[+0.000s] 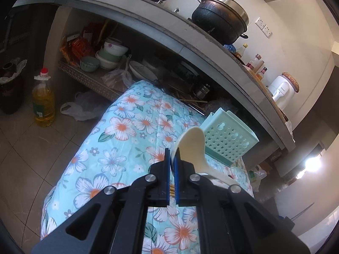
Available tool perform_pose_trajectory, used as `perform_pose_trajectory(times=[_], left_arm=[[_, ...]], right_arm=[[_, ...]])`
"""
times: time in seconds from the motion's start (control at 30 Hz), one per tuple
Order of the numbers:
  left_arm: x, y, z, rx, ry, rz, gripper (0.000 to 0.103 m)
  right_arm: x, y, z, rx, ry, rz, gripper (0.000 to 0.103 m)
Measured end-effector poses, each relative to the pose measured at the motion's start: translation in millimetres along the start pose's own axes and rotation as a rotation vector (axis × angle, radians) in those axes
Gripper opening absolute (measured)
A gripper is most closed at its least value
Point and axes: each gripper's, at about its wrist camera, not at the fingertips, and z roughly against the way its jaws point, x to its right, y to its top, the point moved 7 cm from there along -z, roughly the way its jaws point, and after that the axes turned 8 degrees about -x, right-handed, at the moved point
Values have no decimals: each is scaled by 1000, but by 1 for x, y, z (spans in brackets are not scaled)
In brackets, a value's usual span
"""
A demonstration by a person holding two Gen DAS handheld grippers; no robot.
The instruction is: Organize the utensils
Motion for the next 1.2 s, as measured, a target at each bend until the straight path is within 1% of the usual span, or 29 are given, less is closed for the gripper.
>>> perform_pose_trajectory(times=[0.17, 0.27, 0.33, 0.4, 0.47, 0.6, 0.7, 0.77, 0.9, 0.97, 1.03, 1.1, 1.17, 1.2], left_arm=[[31, 36, 6, 85, -10, -68, 2], [58, 66, 10, 165, -17, -124, 2], [79, 84, 11, 225, 0, -177, 2], [102, 101, 7, 276, 31, -242, 2], [124, 116, -2, 309, 83, -316, 2], [158, 136, -35, 325, 199, -454, 2], [177, 140, -65, 311, 289, -564, 2], [183, 139, -87, 274, 344, -625, 3], [187, 133, -124, 231, 437, -714, 3], [185, 131, -141, 204, 470, -736, 3], [181, 131, -156, 179, 477, -729, 3], [178, 132, -170, 136, 460, -710, 3], [174, 132, -181, 84, 410, -669, 5], [172, 131, -185, 59, 369, -640, 7]], right_arm=[[42, 15, 30, 85, 78, -144, 2], [73, 24, 50, 139, 130, -240, 1], [95, 31, 61, 180, 179, -302, 1], [117, 37, 72, 222, 224, -357, 1], [138, 45, 81, 267, 250, -395, 1], [178, 58, 98, 356, 315, -475, 1], [207, 65, 106, 411, 366, -528, 1], [224, 71, 106, 435, 398, -558, 1], [251, 83, 108, 480, 455, -591, 1], [262, 91, 110, 511, 493, -600, 1], [273, 100, 112, 539, 513, -604, 1], [281, 110, 113, 564, 542, -609, 1], [288, 122, 111, 585, 575, -613, 1], [291, 129, 107, 589, 595, -618, 1]])
